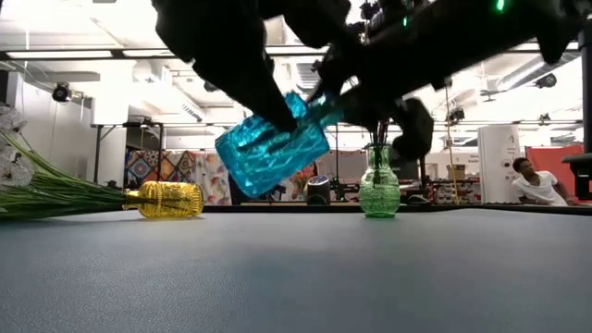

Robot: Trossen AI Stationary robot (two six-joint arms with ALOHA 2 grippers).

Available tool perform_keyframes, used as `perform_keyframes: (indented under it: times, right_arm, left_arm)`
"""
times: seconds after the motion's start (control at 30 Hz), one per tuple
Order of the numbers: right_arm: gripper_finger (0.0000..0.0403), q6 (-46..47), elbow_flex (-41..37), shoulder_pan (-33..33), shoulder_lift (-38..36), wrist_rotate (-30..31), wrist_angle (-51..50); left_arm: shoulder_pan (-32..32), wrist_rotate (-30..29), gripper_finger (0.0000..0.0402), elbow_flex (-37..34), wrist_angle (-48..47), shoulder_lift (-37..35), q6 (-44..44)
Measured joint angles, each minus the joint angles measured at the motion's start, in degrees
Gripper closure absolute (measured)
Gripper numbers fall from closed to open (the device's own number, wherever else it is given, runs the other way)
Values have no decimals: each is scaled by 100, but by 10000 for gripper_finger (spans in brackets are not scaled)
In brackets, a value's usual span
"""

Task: Sort flowers into vase by color
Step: Put the blue vase with flowers on the table

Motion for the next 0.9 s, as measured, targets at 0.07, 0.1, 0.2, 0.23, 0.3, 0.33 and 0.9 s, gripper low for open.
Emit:
perform_keyframes:
  times: [0.07, 0.1, 0.2, 0.23, 0.3, 0.33, 0.9]
  right_arm:
    - [339, -436, 155, 46, -12, 53, 3]
    - [339, -661, 223, 67, -25, 47, 6]
    - [339, -1165, 326, 138, -105, 49, -41]
    - [339, -1259, 339, 160, -122, 132, -37]
    - [339, -1483, 357, 231, -162, 306, -44]
    - [339, -1620, 379, 272, -178, 379, -18]
    - [339, -4017, 844, 583, -657, 917, -25]
  left_arm:
    - [-18, 2, 139, -2, 32, -43, 192]
    - [-30, 9, 139, -2, 84, -64, 277]
    - [-45, 20, 139, -2, 270, -129, 431]
    - [-31, -5, 139, -5, 364, -157, 521]
    - [-24, -6, 139, -14, 430, -256, 646]
    - [-19, -13, 139, -19, 467, -300, 699]
    - [76, 297, 139, -19, 1329, -670, 981]
